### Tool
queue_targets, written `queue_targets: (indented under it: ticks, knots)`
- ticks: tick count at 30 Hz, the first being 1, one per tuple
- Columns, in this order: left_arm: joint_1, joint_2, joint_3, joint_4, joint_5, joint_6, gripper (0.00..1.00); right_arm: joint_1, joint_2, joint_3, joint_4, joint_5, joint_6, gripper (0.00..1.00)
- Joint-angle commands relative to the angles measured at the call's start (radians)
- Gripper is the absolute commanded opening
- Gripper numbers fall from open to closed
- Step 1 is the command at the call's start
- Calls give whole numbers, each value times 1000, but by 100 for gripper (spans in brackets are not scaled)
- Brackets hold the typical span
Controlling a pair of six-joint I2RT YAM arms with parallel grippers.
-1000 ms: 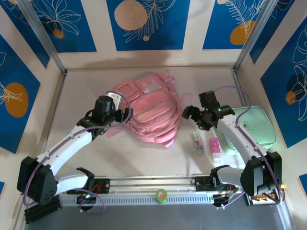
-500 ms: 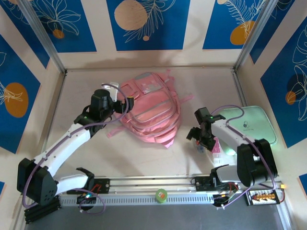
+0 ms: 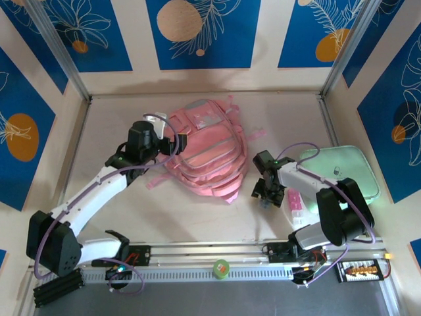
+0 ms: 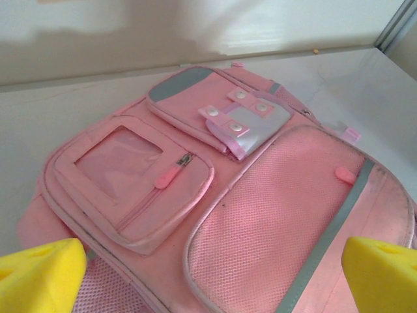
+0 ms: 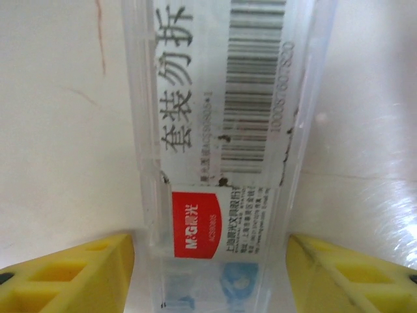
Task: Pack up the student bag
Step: Pick up the personal item from the bottom-right of the table, then open the student bag at the center of the table.
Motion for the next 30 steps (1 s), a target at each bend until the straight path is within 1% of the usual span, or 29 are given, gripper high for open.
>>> queue_targets:
  ticks: [1,7,11,15,18,22,26,30]
  knots:
    - [12,11,43,11,51,-3,100,-14,-5,3,4,19,15,62]
    - [12,45,66,-10,113,11,100,-54,-10,-20,54,-26,3,61]
    - [10,75,95,-41,154,22,100,-70,3,-25,77,-46,-8,52]
    - [0,122,146,-107,190,55,100,-73,-1,-28,81,-45,-17,44]
    - [-27,164,190,-158,212,111,100,-74,-29,-30,79,-35,-15,42]
    - [-81,244,268,-247,237,198,100,-75,-93,-25,73,-40,-19,42]
    - [-121,351,365,-340,304,240,100,-80,-179,-19,80,-55,-25,42]
    - [-173,430,431,-408,293,339,99,-108,-249,-21,90,-87,-24,42]
